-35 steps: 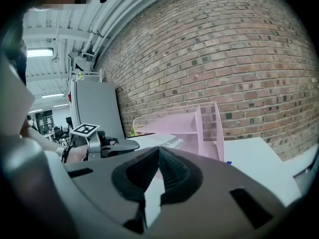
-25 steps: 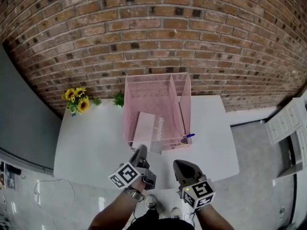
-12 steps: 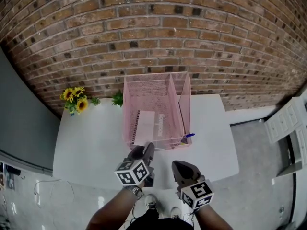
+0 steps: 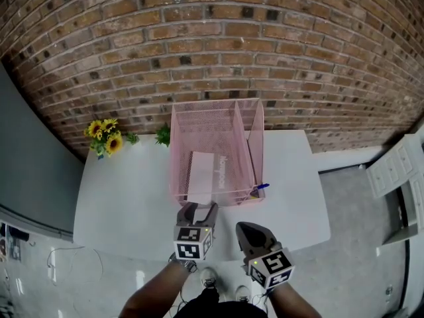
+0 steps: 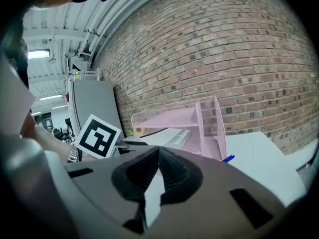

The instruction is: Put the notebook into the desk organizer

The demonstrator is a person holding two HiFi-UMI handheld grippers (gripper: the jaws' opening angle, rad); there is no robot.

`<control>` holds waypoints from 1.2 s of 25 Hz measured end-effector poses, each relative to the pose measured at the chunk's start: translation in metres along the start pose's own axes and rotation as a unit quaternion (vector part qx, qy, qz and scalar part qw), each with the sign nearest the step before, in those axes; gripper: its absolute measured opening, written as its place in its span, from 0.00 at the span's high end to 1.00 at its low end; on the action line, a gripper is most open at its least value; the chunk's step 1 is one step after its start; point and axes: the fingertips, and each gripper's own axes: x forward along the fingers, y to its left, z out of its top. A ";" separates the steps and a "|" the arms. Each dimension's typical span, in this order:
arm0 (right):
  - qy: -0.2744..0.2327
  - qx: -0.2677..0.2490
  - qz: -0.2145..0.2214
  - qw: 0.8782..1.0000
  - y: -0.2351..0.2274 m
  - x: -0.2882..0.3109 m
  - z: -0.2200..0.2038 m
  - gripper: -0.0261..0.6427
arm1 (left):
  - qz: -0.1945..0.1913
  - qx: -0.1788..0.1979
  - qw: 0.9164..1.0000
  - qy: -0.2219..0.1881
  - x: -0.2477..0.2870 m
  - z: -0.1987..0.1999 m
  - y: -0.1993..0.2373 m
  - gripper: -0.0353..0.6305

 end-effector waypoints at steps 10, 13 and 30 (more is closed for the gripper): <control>-0.001 0.005 0.003 1.000 -0.001 -0.010 -0.002 0.95 | -0.001 -0.029 0.999 0.029 -0.004 -0.013 -0.001 0.57; -0.003 0.004 0.006 1.000 0.000 -0.013 -0.002 0.95 | -0.004 -0.053 0.997 0.047 -0.005 -0.024 0.000 0.56; -0.023 -0.019 0.059 0.998 0.014 -0.052 0.008 0.95 | 0.017 -0.043 0.999 -0.014 -0.084 -0.006 -0.039 0.57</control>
